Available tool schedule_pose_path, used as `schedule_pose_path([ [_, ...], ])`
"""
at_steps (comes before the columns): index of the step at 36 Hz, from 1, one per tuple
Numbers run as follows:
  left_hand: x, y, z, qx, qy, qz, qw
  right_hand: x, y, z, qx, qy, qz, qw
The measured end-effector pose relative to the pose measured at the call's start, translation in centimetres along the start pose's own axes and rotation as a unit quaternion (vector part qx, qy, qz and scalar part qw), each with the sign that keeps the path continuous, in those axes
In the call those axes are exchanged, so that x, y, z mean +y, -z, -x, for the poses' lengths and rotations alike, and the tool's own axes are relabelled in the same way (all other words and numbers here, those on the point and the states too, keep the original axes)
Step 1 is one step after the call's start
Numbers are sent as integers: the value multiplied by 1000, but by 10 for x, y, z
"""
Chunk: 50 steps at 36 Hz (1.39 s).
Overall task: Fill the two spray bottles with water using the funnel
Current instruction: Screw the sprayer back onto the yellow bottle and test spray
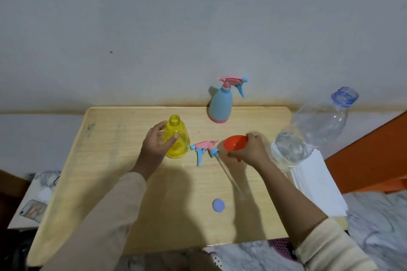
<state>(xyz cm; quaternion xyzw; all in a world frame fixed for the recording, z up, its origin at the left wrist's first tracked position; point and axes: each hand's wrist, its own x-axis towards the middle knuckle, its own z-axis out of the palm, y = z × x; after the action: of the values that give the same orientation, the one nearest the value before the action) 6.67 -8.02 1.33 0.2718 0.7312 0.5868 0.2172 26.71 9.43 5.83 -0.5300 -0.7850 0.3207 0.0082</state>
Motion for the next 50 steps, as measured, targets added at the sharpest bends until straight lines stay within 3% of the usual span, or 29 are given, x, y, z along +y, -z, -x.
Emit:
schedule_pose_path([
  [9,1,-4,3,32,5,-22,999,10,-18,-7,-2,-15,74,997],
  [25,10,-4,5,23,-3,-22,999,18,-29,-14,23,0,-60,998],
  [37,-7,12,-4,41,15,-13,999,2,-48,-23,7,9,-38,999],
  [41,-8,10,0,37,20,-8,999,-4,-44,-18,26,45,-37,998],
  [45,-8,5,4,36,16,-18,999,-16,-46,-11,84,148,-30,985],
  [50,-2,0,6,17,-1,-19,1000,-30,-68,-8,33,174,80,981],
])
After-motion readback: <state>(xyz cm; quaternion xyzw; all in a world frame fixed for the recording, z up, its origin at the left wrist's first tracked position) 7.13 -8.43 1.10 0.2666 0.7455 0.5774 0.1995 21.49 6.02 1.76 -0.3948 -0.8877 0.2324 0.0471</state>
